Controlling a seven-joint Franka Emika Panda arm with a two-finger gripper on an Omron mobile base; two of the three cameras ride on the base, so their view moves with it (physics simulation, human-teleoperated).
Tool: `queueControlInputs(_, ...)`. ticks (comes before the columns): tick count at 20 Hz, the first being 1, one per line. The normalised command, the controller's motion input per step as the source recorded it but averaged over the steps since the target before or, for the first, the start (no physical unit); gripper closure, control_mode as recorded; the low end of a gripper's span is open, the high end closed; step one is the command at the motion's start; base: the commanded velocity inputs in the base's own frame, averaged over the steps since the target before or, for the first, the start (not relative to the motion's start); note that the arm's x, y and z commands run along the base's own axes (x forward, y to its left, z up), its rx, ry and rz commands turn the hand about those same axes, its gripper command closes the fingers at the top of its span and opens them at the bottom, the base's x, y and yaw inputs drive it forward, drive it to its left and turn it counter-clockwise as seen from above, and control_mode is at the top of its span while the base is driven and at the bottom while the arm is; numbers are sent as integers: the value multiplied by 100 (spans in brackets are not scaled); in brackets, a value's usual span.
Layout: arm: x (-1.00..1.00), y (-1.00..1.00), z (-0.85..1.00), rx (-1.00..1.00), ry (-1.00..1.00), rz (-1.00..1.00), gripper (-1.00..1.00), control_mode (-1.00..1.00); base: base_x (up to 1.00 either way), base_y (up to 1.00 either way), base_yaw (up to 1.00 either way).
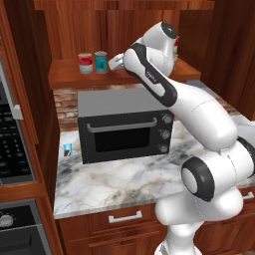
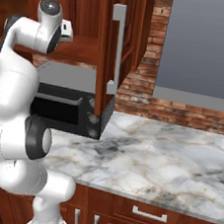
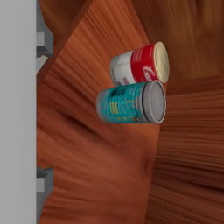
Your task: Stack two cans on top of the other two cans in the cabinet.
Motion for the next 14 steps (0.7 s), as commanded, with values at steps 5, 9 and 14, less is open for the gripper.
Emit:
queueControlInputs(5,13,32,-1,0,2,0,-100,-100,0,0,0)
queueControlInputs(9,18,33,-8,0,0,0,-100,-100,0,0,0)
queueControlInputs(14,18,26,-10,0,-2,0,-100,-100,0,0,0)
